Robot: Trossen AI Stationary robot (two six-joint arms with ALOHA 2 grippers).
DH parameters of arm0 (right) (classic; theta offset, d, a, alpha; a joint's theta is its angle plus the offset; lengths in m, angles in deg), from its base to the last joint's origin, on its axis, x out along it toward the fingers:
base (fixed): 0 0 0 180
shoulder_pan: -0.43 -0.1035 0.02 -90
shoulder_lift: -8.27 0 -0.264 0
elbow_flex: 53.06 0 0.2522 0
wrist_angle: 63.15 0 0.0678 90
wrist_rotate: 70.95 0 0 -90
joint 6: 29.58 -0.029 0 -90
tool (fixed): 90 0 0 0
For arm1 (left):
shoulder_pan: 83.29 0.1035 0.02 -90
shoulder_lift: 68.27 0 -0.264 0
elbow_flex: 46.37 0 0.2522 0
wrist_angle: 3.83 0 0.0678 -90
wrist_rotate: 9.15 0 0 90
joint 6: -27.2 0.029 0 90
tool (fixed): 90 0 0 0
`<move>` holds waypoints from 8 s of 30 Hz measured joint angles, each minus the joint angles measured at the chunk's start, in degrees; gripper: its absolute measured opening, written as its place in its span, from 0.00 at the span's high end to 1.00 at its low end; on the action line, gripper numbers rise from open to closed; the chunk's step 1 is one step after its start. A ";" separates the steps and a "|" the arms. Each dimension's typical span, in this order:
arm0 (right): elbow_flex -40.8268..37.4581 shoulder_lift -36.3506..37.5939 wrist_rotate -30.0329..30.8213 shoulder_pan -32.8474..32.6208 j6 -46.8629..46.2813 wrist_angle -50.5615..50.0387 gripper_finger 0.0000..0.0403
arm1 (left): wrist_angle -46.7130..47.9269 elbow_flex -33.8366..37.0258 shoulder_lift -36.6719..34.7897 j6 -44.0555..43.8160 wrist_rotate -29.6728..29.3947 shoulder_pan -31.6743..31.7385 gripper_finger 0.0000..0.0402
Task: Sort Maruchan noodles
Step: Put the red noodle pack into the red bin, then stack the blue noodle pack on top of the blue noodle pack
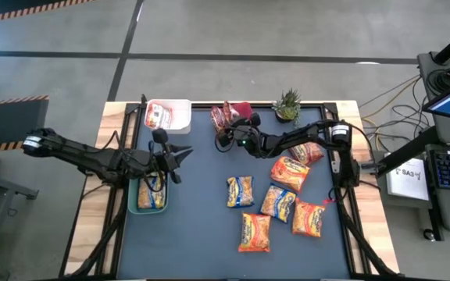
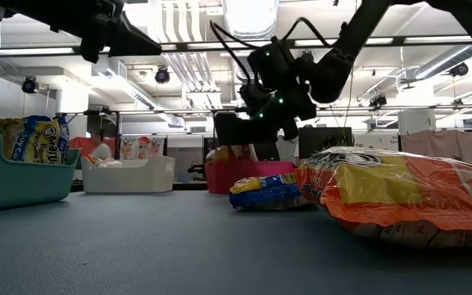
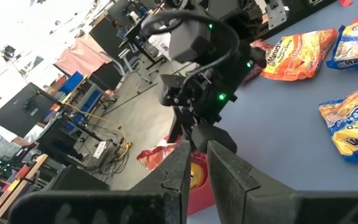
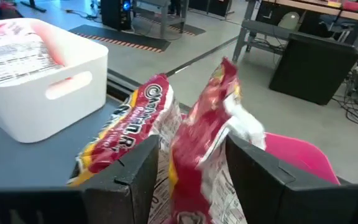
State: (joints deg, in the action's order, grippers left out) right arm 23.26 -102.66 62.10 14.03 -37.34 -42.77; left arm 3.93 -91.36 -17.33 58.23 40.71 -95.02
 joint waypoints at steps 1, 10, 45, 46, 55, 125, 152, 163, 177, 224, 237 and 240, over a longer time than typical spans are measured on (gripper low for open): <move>0.00 0.28 0.00 -0.02 0.22 -0.02 0.58 | 0.04 0.00 0.00 0.00 0.02 0.00 0.91; 0.00 1.86 -0.03 1.88 -2.91 -6.23 0.75 | -0.27 0.00 0.00 0.00 0.33 0.00 0.91; 5.34 11.55 -6.08 5.93 -17.21 -23.58 0.98 | -1.34 0.00 0.04 0.00 0.63 0.00 0.91; 7.11 11.65 -6.00 7.04 -18.69 -29.38 0.98 | -1.38 0.00 0.04 0.01 0.66 0.00 0.91; 12.07 6.84 -16.79 11.43 -23.90 -45.26 0.98 | -1.55 0.02 0.09 0.81 0.70 0.00 0.91; -4.72 24.15 -49.54 -32.58 -49.70 -79.78 0.98 | -1.64 0.02 0.11 -13.14 0.74 0.00 0.91; -5.86 28.66 -23.42 -32.43 -44.07 -66.54 0.98 | -9.42 0.02 9.09 -24.08 10.99 -0.11 0.91; -13.66 37.45 -25.74 -37.45 -58.14 -72.38 0.98 | -17.07 -7.76 26.72 -21.65 12.91 -0.09 0.91; -20.85 39.63 -21.54 -40.56 -61.59 -60.26 0.98 | -16.86 -16.57 47.12 -21.48 19.34 -0.02 0.91; -20.74 20.58 -32.25 -24.38 -53.02 -27.27 0.16 | -17.53 -12.98 55.36 -31.15 31.69 0.00 0.91; -20.74 15.54 -34.27 -23.87 -50.90 -14.88 0.19 | -17.75 -12.60 55.43 -31.17 31.66 0.00 0.91; -20.82 15.54 -34.28 -23.83 -51.12 -14.76 0.23 | -17.97 -12.55 55.45 -31.17 31.67 0.00 0.91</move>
State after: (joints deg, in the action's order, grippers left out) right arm 2.44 -87.12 27.82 -9.79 -88.46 -57.53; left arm -14.04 -103.90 38.12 27.06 72.38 -95.02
